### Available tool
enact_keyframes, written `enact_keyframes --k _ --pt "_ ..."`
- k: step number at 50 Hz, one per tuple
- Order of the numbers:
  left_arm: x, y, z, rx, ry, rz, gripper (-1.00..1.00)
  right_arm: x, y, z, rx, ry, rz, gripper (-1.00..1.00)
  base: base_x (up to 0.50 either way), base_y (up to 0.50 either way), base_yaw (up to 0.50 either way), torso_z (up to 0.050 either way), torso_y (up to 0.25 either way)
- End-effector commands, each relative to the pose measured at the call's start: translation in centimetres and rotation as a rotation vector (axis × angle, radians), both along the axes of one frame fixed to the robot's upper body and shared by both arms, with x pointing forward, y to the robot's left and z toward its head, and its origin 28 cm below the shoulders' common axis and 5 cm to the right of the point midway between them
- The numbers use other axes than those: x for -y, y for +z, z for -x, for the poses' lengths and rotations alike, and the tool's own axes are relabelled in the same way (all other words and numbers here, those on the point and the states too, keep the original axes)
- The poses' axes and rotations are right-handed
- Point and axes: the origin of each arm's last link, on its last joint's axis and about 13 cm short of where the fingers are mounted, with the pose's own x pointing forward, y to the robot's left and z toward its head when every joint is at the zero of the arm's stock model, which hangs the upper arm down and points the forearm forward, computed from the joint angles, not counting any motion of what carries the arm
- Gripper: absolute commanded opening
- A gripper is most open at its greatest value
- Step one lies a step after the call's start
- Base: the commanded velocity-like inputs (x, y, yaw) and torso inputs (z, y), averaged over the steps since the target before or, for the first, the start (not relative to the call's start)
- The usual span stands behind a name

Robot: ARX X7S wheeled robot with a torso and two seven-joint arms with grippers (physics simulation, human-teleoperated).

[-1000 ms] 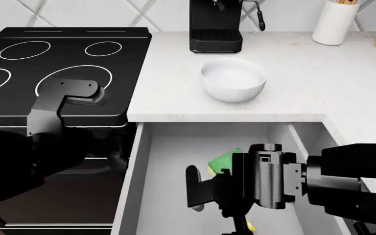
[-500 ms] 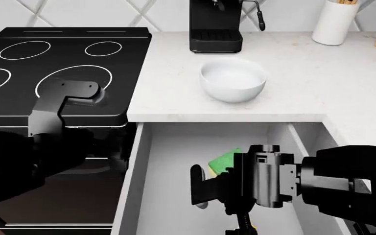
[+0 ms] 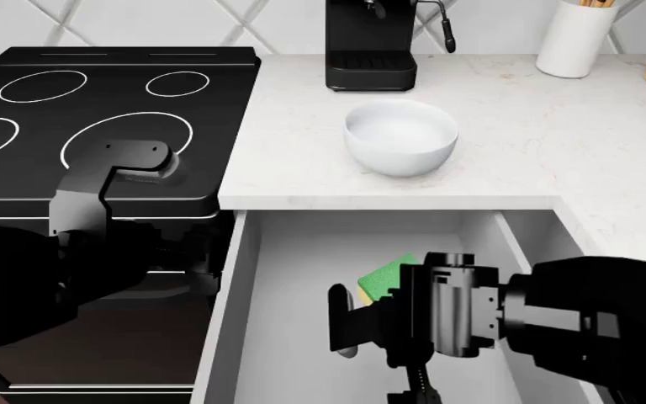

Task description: Place the bar in the bowl and close the drawer.

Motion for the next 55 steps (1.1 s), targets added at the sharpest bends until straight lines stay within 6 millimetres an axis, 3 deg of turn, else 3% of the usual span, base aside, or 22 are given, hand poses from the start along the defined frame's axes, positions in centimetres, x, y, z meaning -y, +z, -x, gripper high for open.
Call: enact_keyframes --k 1,40,55 --pt "-0.1 0.0 0.0 0.0 0.001 0.002 1.0 -0.1 -0.6 -0.2 -0.006 0.003 0.001 1.0 0.0 0.0 0.0 0.0 0.0" --pt "0.0 -0.3 -0.2 -0.01 0.0 0.006 1.0 1.0 -3.6 0.0 -0.093 -0.031 0.049 1.0 0.0 0.0 0.0 0.0 0.0" --pt "0.0 -0.3 -0.1 -0.011 -0.002 0.007 1.0 1.5 -3.8 0.0 -0.088 -0.05 0.066 1.0 0.0 0.0 0.0 0.0 0.0"
